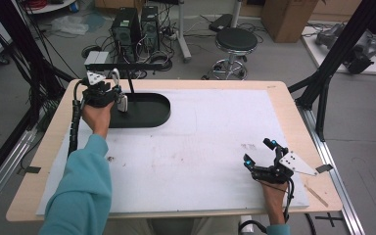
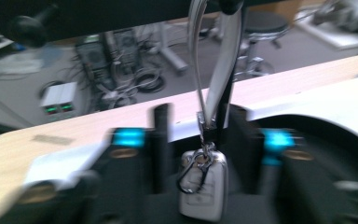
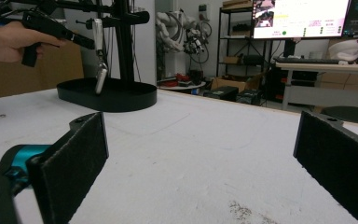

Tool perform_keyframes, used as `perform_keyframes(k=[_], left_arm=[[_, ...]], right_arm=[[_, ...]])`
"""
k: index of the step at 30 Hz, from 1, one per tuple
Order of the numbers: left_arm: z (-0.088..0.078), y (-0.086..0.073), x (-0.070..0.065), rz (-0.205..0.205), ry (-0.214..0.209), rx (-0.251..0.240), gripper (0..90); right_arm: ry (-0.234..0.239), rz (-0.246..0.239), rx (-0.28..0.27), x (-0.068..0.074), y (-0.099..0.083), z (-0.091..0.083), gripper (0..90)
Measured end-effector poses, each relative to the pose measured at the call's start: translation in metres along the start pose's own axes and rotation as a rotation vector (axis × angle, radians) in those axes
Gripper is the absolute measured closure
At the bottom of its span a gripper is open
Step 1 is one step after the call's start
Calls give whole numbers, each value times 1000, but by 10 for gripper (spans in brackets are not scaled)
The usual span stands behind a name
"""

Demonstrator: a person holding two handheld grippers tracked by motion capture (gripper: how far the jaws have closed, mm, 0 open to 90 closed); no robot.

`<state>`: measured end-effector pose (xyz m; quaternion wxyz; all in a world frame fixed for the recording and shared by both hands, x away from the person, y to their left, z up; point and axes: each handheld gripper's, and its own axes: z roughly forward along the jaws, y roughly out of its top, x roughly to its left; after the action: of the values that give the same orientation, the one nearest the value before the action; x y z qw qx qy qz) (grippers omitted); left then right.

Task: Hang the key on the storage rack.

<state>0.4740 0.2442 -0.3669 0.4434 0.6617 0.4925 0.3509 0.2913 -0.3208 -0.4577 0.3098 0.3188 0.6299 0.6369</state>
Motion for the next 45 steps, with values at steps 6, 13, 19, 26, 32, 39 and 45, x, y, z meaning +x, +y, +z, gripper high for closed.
perform_keyframes(k=[6,13,19,26,32,39,45], left_arm=[[-8,-8,4,95,-143,-48,65],[-41,-22,0,132,-358,-194,17],[-78,-45,-15,175,-469,-232,17],[-115,-77,-22,144,-502,-276,17],[-138,-104,-23,101,-508,-294,17],[-152,-141,-19,49,-464,-324,17],[-156,-154,-17,39,-452,-336,17]], right_arm=[[0,-3,-6,0,0,0,23],[2,3,-2,0,0,0,23],[4,-2,4,1,0,0,23],[1,-5,3,1,0,0,23],[0,-4,6,1,0,0,23],[2,-8,5,1,0,0,23],[-1,-6,6,1,0,0,23]])
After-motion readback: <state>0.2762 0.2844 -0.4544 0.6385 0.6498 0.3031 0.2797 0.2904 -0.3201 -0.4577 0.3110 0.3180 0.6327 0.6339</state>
